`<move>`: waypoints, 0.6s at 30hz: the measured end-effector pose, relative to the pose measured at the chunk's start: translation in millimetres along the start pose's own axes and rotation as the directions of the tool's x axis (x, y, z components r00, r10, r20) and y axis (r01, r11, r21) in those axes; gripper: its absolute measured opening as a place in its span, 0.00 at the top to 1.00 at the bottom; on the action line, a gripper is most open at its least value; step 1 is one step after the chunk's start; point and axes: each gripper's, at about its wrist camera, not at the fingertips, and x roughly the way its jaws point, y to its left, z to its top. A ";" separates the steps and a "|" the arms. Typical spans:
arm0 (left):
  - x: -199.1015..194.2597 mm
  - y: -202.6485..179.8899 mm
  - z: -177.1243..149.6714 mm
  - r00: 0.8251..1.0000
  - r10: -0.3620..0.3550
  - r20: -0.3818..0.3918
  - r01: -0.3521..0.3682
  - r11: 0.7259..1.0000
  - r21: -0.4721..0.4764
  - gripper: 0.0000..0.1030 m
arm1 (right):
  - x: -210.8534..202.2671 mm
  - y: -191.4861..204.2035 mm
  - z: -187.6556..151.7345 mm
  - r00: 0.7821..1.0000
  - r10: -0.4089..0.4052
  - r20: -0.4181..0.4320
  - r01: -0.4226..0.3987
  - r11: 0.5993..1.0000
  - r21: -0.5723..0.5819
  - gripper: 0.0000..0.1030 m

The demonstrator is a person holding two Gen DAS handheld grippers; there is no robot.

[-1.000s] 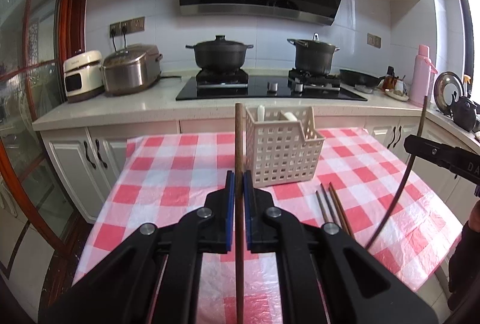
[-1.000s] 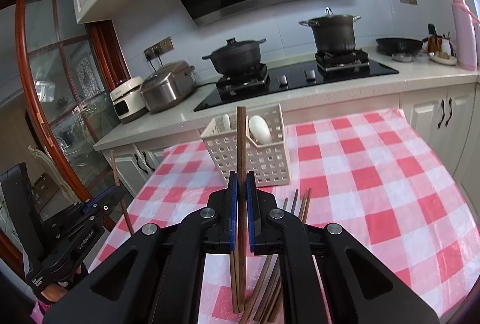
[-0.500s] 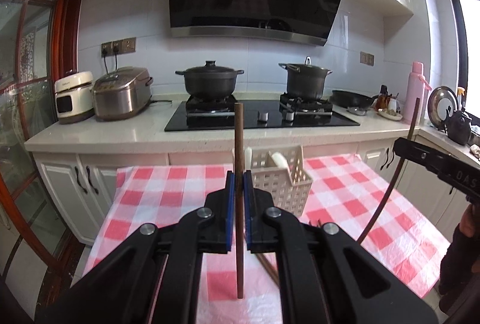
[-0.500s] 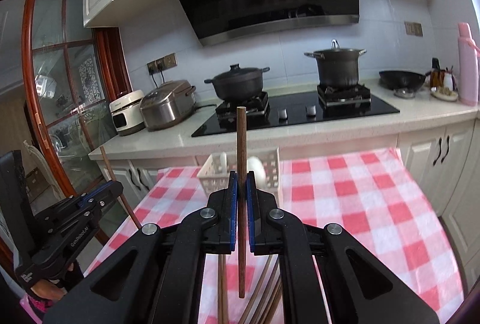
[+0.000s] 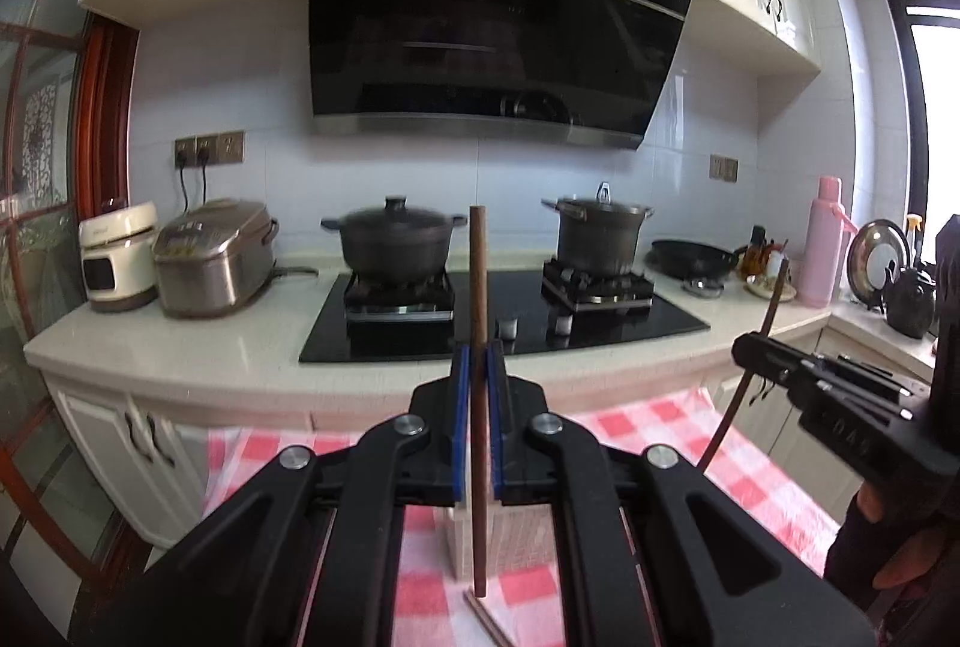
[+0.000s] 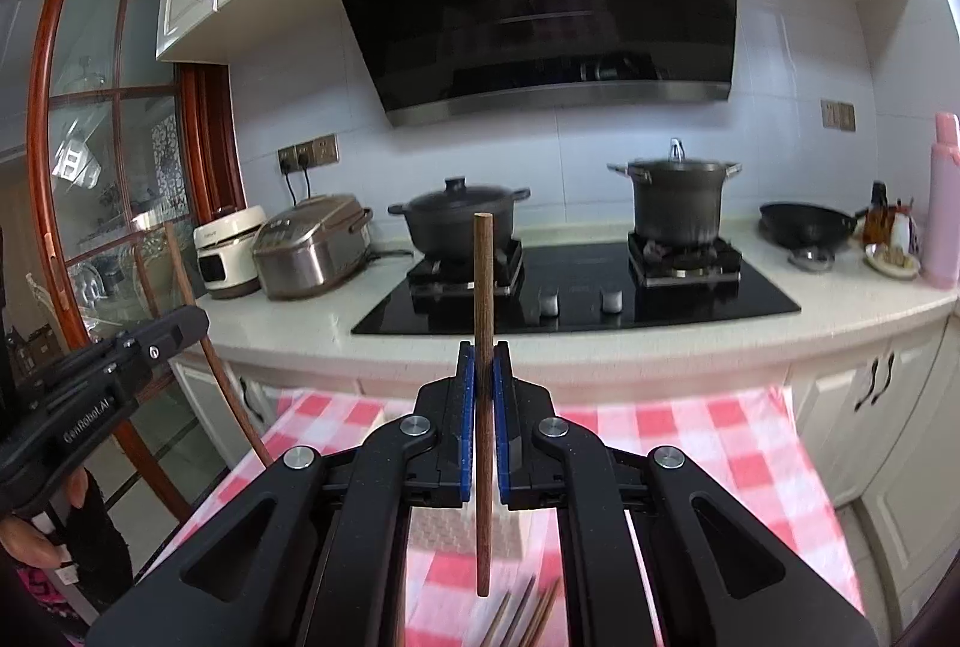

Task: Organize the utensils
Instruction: 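Lift the chopsticks upright and carry them over the white caddy with both tools, then lower the chopsticks into the caddy and open both tools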

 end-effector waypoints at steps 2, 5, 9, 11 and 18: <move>8.1 -1.7 15.2 1.000 0.006 0.020 -0.006 1.000 0.009 0.94 | 8.7 -0.8 11.9 1.000 -0.002 0.015 0.002 1.000 -0.011 0.94; 21.4 -2.0 33.4 0.999 0.005 0.035 -0.005 1.000 0.007 0.94 | 20.3 -2.1 26.0 1.000 -0.003 0.029 0.004 1.000 -0.023 0.94; 39.2 1.7 46.8 0.999 0.006 0.044 -0.006 1.000 -0.010 0.94 | 38.0 -2.5 35.5 0.999 0.004 0.032 -0.003 0.999 -0.037 0.94; 52.9 3.5 47.2 0.999 0.011 0.040 -0.010 1.000 -0.017 0.94 | 46.6 -2.4 34.2 1.000 0.006 0.025 -0.005 0.999 -0.037 0.94; 109.9 14.3 15.8 0.996 -0.013 -0.083 0.009 0.999 -0.050 0.94 | 95.2 -8.3 8.5 0.996 0.023 -0.082 -0.025 1.000 -0.018 0.94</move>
